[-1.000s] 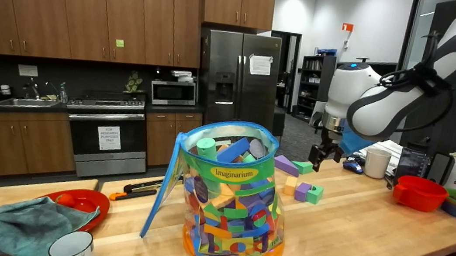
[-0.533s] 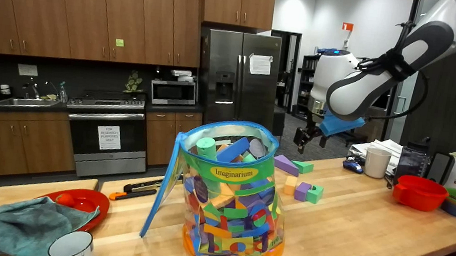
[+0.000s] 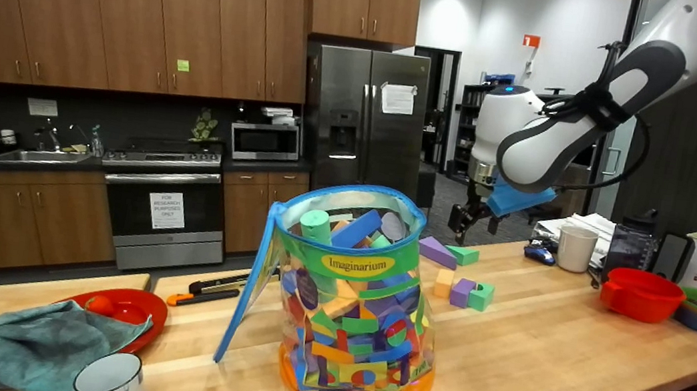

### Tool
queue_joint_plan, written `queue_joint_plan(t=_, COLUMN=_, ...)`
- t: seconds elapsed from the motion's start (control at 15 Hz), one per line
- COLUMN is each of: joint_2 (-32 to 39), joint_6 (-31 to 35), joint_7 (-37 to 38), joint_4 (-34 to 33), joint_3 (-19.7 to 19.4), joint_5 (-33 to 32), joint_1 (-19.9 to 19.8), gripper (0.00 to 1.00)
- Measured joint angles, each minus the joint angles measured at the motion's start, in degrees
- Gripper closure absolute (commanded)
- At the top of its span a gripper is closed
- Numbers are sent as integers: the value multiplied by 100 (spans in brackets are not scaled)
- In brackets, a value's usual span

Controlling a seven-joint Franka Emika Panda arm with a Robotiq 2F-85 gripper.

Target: Put the blocks inside the basket

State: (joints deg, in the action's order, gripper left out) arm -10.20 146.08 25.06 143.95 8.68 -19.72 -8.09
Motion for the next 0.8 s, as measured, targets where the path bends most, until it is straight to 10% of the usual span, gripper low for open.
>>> queue_joint_plan(t=0.8, joint_2=677, joint_6=277, joint_7=399, joint_4=-27, joint_3=-257, joint_5=-372, joint_1=250, gripper=0)
